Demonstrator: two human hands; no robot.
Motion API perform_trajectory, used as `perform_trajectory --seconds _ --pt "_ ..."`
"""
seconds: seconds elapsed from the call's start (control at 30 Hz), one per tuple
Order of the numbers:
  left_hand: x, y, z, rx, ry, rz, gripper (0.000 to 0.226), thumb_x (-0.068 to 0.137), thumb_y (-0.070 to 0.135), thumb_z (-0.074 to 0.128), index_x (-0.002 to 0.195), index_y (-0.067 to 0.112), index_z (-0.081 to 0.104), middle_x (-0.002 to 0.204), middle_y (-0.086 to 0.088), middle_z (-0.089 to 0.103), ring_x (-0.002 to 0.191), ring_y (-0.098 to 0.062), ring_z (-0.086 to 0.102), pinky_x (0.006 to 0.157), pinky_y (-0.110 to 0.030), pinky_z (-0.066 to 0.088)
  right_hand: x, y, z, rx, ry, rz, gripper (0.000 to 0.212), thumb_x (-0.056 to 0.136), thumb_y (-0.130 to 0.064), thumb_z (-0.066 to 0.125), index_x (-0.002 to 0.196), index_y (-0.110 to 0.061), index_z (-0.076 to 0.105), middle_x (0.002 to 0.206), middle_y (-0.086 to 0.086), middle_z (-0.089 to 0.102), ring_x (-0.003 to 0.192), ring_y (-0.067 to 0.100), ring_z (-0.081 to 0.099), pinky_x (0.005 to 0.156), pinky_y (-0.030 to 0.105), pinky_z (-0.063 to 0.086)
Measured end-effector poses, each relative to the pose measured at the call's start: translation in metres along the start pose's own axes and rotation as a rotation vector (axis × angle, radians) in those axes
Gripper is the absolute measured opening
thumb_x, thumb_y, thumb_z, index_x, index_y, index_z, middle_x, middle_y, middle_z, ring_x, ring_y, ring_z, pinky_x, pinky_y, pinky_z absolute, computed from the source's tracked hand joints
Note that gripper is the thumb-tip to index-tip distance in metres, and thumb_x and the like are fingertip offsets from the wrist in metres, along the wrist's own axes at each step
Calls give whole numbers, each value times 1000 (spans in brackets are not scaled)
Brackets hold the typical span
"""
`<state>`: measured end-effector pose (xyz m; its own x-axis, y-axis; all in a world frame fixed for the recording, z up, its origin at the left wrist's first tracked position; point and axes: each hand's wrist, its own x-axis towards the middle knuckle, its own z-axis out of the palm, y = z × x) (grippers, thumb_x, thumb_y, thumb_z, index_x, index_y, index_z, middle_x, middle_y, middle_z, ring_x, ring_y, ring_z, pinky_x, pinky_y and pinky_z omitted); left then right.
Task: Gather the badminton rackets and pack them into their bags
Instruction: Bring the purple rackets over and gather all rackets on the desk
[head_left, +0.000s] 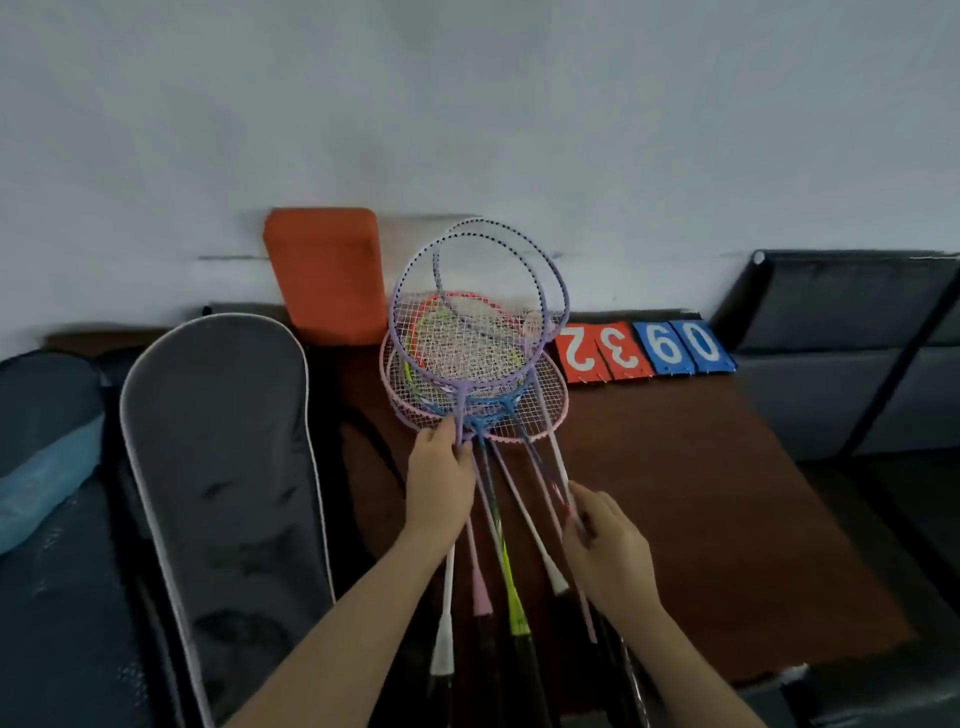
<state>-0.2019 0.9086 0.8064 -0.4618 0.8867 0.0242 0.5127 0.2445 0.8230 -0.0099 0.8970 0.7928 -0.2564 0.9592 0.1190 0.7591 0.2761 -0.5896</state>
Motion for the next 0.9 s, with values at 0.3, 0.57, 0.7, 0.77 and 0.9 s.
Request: perform_trajectory --seconds 0.3,0.57,0.7,0.77,0.9 --pt "-7 1 74 112 46 -179 57 97 14 45 147 22 19 99 -3 44 63 -14 48 53 -21 38 21 65 -14 63 -179 -75 34 84 -7 57 117 -17 59 89 -7 60 69 10 59 64 33 51" --pt "3 -9 92 300 23 -186 51 92 20 53 140 17 36 115 -10 53 96 -28 55 75 -39 49 24 80 12 5 -188 -190 37 82 -4 56 118 -12 59 94 0 63 80 19 61 70 32 43" --pt "4 -20 97 483 -74 -133 56 92 32 53 140 13 33 122 -14 50 111 -32 43 90 -40 40 23 92 23 -39 -233 -142 40 89 -10 53 129 -15 51 107 2 60 96 21 56 80 33 41" --pt "-3 -22 97 573 -120 -134 59 92 40 48 143 16 28 133 -14 39 120 -34 36 97 -41 35 19 97 25 -35 -267 -116 43 92 -14 50 134 -18 46 114 2 56 102 21 53 87 34 42" --pt "-29 -29 96 591 -186 -96 59 95 41 42 145 17 22 148 -13 25 135 -32 22 107 -43 27 17 97 25 -49 -291 -113 41 95 -23 47 136 -20 43 122 1 53 106 21 51 91 36 39"
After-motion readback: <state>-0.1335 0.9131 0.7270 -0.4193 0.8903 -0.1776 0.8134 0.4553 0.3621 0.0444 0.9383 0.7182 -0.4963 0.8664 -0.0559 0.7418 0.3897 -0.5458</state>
